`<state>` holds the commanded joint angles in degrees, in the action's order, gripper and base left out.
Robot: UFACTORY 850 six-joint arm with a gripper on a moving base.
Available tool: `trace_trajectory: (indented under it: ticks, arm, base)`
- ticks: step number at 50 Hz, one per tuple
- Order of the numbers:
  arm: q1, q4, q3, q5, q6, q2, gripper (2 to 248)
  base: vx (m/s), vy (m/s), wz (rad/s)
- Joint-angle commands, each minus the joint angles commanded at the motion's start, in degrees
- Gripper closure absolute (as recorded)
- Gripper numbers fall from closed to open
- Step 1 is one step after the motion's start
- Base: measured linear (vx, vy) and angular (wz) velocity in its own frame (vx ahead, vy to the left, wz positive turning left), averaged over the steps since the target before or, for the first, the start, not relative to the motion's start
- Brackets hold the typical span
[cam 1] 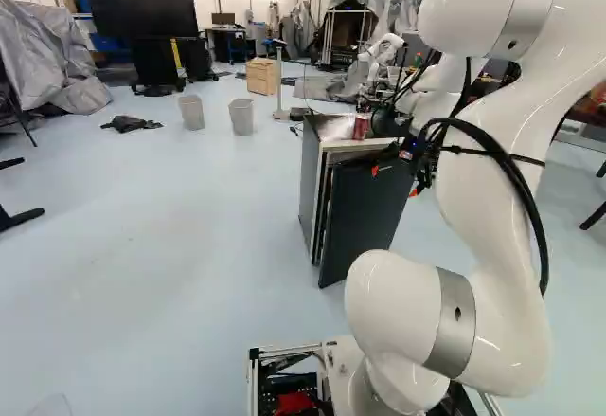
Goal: Grab a drink from the fridge
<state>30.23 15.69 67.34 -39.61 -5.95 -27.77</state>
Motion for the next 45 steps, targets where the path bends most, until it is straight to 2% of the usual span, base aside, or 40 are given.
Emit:
trace_trajectory:
  ticks: [18,30,37,45]
  arm:
    - [-3.24,0.00,0.76,0.00,0.00,-0.50,3]
    - [-4.32,-0.33,-0.64,0.07,0.00,0.43,3]
    - [-4.62,-2.18,-2.66,0.68,0.00,1.78,3]
    - [-4.94,-6.20,-5.19,2.02,0.00,3.49,3]
  base:
    - [0.000,0.000,0.000]
    - [0.000,0.000,0.000]
    - [0.000,0.000,0.000]
    - [0.000,0.000,0.000]
